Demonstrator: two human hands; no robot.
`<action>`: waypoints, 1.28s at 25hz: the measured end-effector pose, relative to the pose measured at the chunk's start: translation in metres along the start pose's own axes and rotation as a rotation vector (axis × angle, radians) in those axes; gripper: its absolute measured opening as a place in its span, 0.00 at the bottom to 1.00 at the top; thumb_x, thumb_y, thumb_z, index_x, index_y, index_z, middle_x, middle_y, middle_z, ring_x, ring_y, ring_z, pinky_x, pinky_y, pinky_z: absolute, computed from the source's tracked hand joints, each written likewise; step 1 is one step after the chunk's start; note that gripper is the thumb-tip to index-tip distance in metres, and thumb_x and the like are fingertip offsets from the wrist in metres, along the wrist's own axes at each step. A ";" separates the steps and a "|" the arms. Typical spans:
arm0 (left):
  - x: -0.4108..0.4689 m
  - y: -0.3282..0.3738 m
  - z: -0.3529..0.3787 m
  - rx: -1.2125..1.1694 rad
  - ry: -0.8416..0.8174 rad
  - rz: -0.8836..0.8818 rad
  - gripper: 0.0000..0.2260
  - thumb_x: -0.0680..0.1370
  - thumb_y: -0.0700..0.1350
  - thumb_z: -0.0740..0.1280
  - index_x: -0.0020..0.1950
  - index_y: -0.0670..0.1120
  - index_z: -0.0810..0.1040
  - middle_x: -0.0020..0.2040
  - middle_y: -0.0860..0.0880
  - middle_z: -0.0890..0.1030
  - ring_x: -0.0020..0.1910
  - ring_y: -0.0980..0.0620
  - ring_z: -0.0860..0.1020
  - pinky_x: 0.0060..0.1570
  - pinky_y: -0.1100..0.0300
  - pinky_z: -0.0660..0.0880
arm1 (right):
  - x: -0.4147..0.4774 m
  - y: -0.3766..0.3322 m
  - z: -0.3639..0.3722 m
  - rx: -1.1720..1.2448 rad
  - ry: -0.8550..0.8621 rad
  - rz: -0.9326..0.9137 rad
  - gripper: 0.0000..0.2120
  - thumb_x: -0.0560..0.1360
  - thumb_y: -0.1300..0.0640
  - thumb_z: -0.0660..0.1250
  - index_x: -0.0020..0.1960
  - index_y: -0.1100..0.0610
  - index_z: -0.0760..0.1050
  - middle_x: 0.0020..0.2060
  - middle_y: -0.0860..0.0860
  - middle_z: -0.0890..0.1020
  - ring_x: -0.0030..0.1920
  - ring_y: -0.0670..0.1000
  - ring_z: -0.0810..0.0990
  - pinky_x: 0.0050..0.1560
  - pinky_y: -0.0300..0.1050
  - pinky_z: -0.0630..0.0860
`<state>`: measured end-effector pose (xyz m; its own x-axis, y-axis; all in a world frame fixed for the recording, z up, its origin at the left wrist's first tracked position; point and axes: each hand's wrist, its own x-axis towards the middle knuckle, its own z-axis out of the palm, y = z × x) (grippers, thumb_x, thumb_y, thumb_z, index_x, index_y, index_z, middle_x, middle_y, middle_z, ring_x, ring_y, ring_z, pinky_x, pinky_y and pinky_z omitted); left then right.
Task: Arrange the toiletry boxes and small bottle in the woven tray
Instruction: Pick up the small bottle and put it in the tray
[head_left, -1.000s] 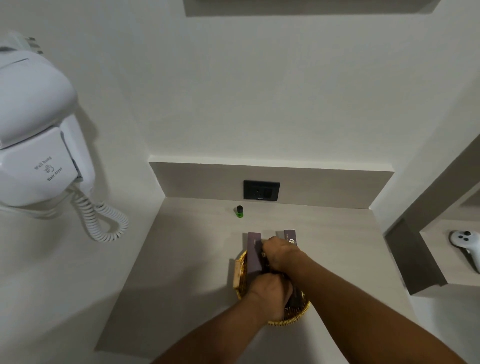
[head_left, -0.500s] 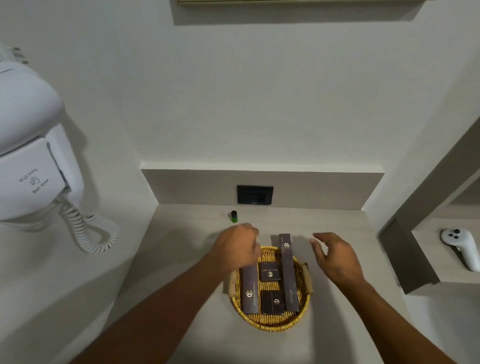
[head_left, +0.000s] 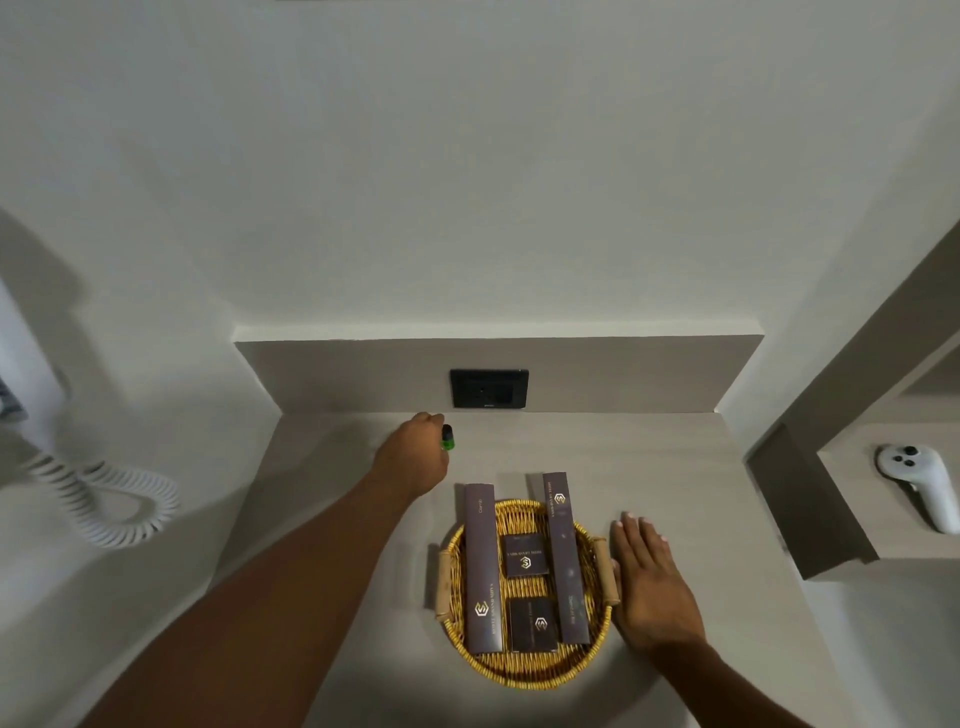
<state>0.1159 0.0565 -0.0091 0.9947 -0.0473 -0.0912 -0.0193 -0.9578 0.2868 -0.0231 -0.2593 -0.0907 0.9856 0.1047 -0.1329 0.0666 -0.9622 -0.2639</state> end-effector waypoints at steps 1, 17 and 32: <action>0.002 0.000 0.004 -0.017 -0.002 0.006 0.23 0.79 0.43 0.67 0.73 0.42 0.68 0.69 0.42 0.74 0.66 0.42 0.74 0.65 0.51 0.72 | 0.001 0.000 0.000 -0.001 0.006 -0.003 0.29 0.80 0.43 0.40 0.76 0.56 0.42 0.76 0.53 0.43 0.74 0.51 0.36 0.74 0.47 0.40; 0.037 0.003 0.013 -0.094 0.057 0.025 0.07 0.77 0.36 0.67 0.53 0.36 0.81 0.50 0.38 0.82 0.50 0.40 0.80 0.51 0.50 0.78 | 0.006 0.007 0.011 -0.020 0.030 0.001 0.29 0.79 0.43 0.40 0.76 0.54 0.44 0.76 0.51 0.45 0.75 0.50 0.36 0.74 0.45 0.39; -0.027 0.091 0.014 0.032 -0.400 0.493 0.10 0.72 0.39 0.74 0.52 0.40 0.84 0.48 0.44 0.85 0.47 0.48 0.82 0.48 0.56 0.80 | 0.004 0.002 0.006 0.000 0.030 0.000 0.30 0.79 0.43 0.39 0.76 0.56 0.46 0.77 0.52 0.48 0.75 0.51 0.39 0.74 0.47 0.41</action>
<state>0.0860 -0.0331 0.0057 0.7541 -0.5808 -0.3066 -0.4743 -0.8045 0.3575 -0.0203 -0.2594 -0.0977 0.9898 0.0973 -0.1043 0.0667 -0.9622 -0.2639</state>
